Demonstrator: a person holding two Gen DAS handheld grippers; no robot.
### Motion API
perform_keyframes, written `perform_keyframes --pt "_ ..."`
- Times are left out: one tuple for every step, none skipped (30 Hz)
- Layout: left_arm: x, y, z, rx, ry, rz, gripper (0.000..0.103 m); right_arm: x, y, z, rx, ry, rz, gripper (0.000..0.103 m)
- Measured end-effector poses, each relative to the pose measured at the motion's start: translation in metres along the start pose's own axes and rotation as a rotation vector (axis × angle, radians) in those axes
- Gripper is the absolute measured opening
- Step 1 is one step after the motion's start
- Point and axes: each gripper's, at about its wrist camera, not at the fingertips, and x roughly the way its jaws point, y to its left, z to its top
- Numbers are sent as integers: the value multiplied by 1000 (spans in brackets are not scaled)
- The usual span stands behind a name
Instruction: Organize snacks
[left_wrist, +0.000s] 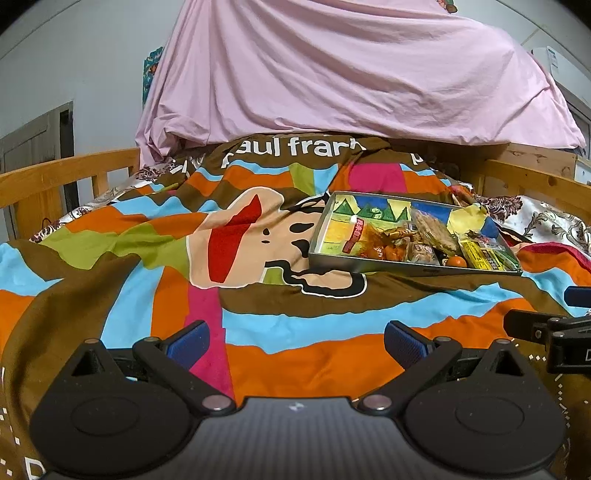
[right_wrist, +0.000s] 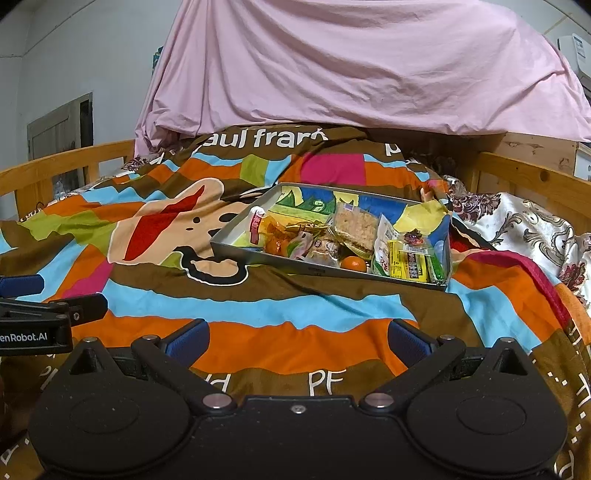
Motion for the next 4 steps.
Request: perform_keyframes --pt "0 0 0 0 0 0 103 0 0 -1 -1 1 1 102" --pt "0 0 0 -1 2 0 103 0 1 -1 0 2 1 102" --pt "0 0 0 -1 4 0 103 0 1 -2 -1 3 2 102" --pt "0 0 0 -4 5 0 103 -1 1 -4 -1 5 2 102"
